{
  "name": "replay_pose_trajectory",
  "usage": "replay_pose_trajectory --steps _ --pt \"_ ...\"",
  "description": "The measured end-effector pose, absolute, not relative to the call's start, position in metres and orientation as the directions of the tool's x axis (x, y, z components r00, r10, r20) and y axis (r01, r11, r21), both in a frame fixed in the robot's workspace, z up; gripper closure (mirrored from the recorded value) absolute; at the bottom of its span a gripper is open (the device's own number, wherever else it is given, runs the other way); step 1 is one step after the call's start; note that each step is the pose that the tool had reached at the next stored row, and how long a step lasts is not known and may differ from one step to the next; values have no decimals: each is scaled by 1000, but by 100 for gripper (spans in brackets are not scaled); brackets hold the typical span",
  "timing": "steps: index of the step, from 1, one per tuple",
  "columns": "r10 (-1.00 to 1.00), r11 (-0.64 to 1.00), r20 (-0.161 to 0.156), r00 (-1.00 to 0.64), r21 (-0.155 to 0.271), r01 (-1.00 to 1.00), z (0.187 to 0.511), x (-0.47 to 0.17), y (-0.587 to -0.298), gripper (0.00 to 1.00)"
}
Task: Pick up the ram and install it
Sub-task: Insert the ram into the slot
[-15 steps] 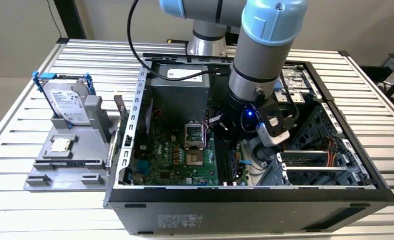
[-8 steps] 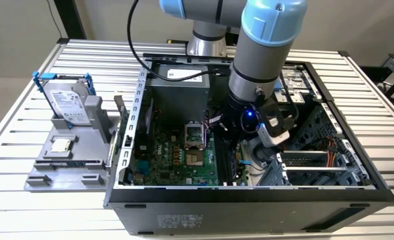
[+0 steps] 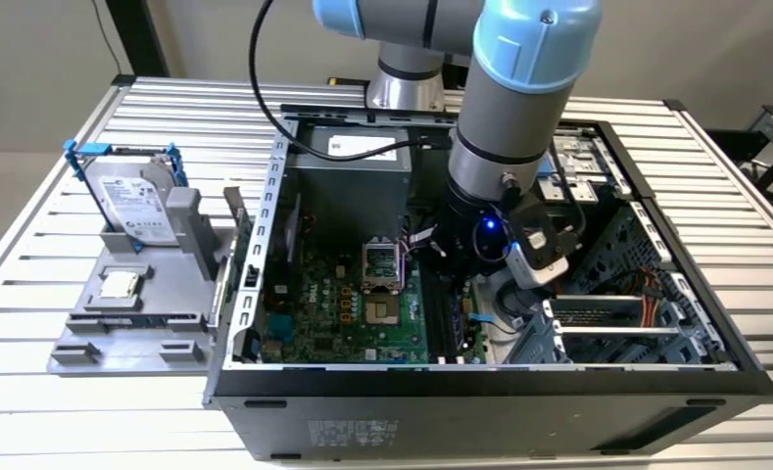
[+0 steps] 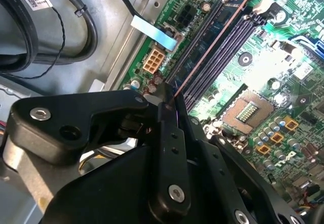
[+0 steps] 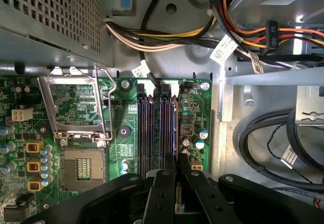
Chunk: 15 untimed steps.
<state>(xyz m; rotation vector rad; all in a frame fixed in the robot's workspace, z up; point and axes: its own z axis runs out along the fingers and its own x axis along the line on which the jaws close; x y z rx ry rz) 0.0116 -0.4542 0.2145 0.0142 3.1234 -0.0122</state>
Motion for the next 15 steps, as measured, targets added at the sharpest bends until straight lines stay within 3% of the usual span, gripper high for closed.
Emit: replay_pose_trajectory --steps 15 --pt "9 1000 -15 -1000 -8 9 212 12 -454 100"
